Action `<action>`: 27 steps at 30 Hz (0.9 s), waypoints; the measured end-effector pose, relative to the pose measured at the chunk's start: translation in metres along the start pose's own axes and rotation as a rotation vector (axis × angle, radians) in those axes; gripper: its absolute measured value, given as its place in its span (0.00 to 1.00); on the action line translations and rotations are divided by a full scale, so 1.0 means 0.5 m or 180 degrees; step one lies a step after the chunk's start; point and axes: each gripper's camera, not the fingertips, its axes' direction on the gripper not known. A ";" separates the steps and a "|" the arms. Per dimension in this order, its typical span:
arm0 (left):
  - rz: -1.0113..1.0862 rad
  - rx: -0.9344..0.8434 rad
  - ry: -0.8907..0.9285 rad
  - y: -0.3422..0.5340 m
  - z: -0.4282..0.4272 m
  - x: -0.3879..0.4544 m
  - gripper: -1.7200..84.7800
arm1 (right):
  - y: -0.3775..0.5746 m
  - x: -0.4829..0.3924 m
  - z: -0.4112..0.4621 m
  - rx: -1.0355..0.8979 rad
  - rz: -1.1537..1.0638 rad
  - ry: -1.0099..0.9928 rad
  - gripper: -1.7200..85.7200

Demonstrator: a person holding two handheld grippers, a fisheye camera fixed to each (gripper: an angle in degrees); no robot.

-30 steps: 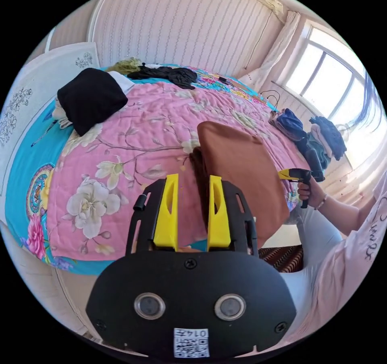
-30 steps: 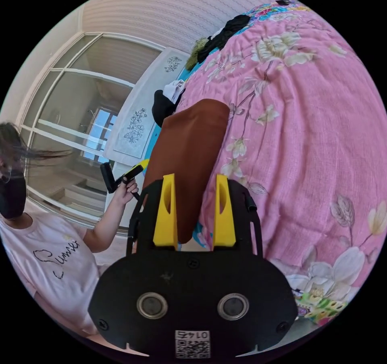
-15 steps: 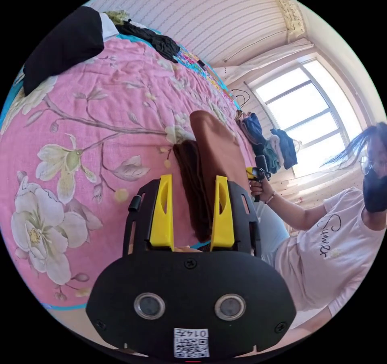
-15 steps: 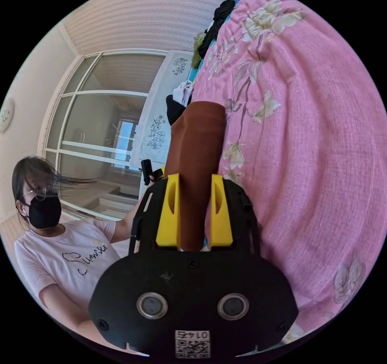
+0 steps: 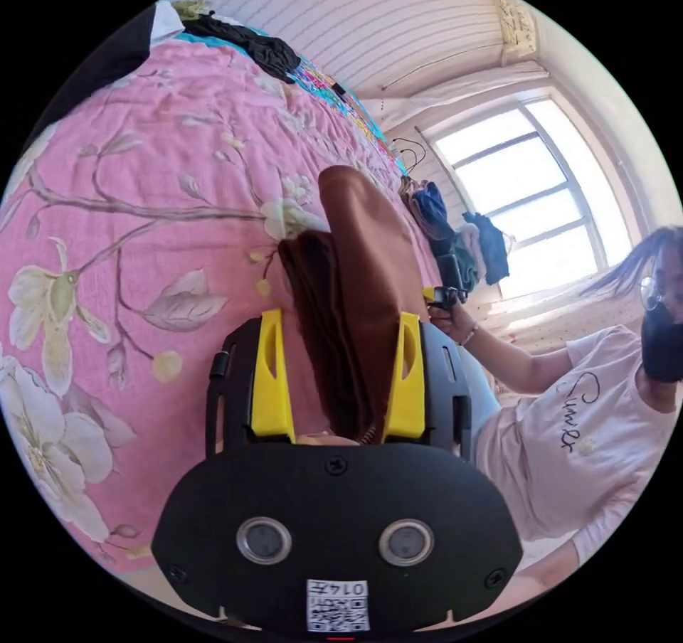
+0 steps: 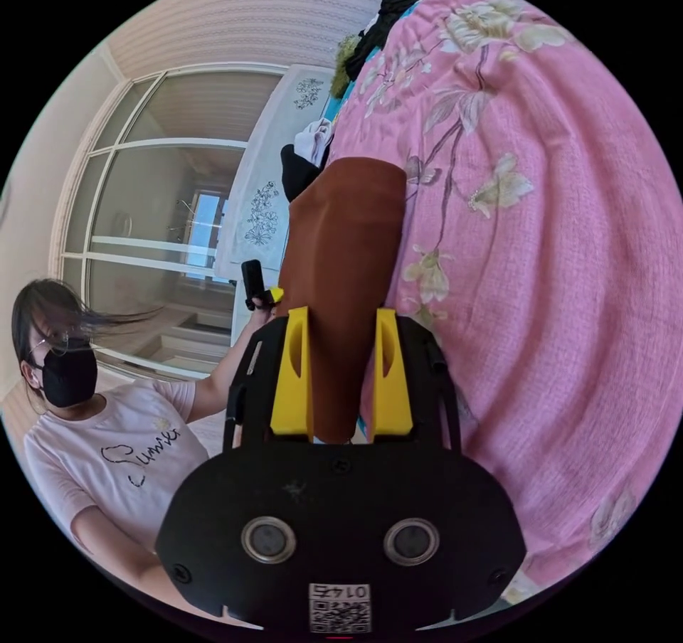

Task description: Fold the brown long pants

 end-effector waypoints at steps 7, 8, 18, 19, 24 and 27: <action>0.0166 0.0081 -0.0156 -0.007 0.015 0.034 0.15 | -0.027 -0.114 0.030 -0.0146 -0.0365 0.0480 0.14; 0.0214 0.0143 -0.0179 0.001 0.013 0.042 0.14 | -0.030 -0.153 0.036 -0.0185 -0.0535 0.0641 0.13; 0.0179 0.1148 -0.0120 0.131 -0.020 0.109 0.11 | -0.051 -0.498 0.095 -0.0493 -0.2344 0.1201 0.11; 0.0194 0.1163 -0.0114 0.128 -0.016 0.116 0.11 | -0.059 -0.511 0.090 -0.0490 -0.2391 0.1205 0.11; 0.0550 0.1263 0.0157 -0.019 0.074 0.212 0.11 | -0.154 -0.561 -0.067 -0.0230 -0.2287 0.1264 0.11; 0.0815 0.1179 0.0444 -0.180 0.179 0.291 0.11 | -0.218 -0.590 -0.222 -0.0150 -0.2139 0.1598 0.11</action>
